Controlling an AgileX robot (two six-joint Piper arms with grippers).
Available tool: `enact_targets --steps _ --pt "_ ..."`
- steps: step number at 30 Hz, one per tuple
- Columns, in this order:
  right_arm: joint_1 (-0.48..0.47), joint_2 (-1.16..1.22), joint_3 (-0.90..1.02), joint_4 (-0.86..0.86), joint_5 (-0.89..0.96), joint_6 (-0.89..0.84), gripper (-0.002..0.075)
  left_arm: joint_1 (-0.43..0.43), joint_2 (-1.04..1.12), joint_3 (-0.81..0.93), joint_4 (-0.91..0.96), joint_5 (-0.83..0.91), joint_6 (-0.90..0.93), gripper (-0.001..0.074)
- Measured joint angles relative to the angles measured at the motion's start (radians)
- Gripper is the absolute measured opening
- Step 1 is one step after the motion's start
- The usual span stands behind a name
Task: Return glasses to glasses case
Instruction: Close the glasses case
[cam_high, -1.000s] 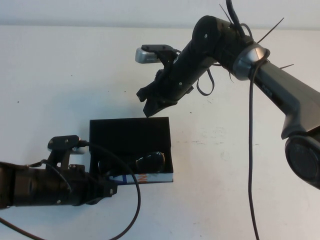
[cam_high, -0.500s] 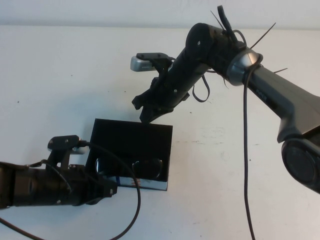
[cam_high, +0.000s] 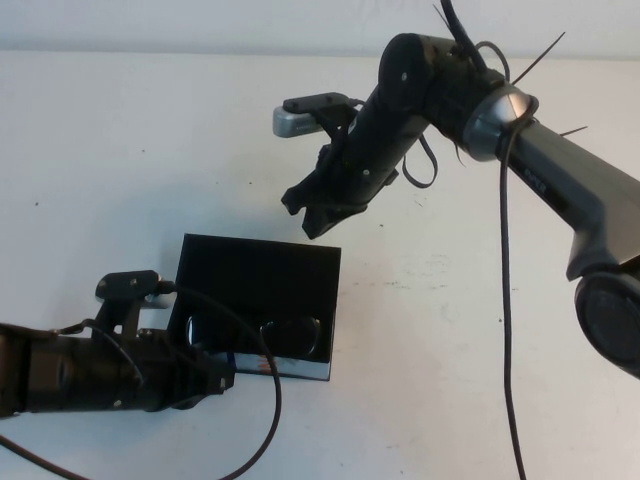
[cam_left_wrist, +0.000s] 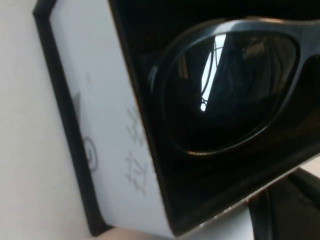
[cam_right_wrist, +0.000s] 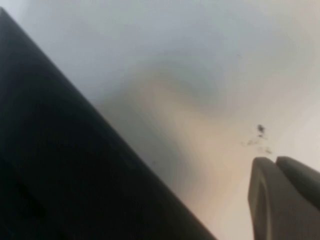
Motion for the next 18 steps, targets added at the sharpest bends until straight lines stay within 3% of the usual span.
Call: enact_targets --steps 18 --pt "-0.002 0.058 0.004 0.108 0.0 0.004 -0.0011 0.0 0.0 0.0 0.0 -0.002 0.0 -0.0004"
